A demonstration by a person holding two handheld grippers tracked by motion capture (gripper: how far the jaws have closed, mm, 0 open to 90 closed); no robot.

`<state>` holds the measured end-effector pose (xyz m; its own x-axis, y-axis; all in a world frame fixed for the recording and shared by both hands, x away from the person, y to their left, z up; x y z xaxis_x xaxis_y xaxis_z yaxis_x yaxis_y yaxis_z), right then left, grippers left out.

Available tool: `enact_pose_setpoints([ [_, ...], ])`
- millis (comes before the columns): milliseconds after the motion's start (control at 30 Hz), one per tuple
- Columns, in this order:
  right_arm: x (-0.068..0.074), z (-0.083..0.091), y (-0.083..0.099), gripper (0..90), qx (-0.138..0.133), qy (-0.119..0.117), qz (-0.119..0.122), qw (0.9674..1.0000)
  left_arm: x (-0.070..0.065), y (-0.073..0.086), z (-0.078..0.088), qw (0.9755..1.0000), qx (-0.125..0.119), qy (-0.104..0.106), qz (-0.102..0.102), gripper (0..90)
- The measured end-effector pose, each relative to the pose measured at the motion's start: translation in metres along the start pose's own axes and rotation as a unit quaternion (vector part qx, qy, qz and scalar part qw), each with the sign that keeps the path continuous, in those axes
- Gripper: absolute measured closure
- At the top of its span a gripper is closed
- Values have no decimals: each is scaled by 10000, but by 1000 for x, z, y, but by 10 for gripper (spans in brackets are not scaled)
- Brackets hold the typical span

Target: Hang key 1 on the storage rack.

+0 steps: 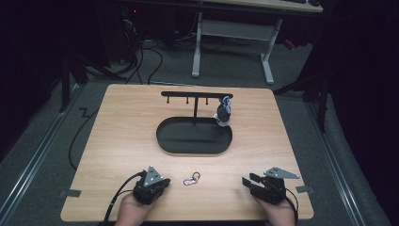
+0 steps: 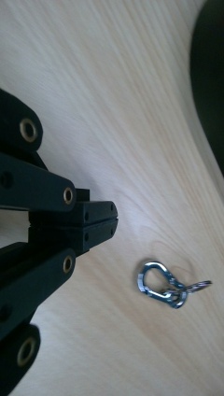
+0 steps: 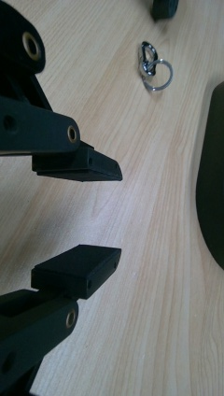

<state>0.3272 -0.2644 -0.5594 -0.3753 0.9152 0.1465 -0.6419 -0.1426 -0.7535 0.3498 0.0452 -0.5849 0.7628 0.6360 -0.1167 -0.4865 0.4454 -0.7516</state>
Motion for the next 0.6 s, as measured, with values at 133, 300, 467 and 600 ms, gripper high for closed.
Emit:
enact_pose_setpoints([
  [133, 0, 0, 2, 571, 55, -96, -42, 9999, -7, -11, -14, 10000, 32, -8, -28, 900],
  [300, 1, 1, 2, 571, 56, -207, -80, 9997, -24, -22, -28, 9998, 68, 114, -155, 900],
  [467, 3, 2, 2, 570, 79, -235, -69, 9997, -51, -34, -47, 9985, 98, 402, -360, 900],
  [600, 1, 1, 2, 570, 77, -247, -71, 9996, -79, -45, -64, 9960, 116, 688, -562, 900],
])
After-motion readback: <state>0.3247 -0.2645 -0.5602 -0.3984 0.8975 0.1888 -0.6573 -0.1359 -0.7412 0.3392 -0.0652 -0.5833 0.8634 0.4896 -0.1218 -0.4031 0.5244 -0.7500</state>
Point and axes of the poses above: each handheld gripper's, and its own axes: z roughly backward along the jaws, y roughly out of its underside, x roughly to its left, the point moved 8 cm from there along -z, roughly forward along the jaws, and after that the axes turned 5 degrees about y, right-handed, at the moved point
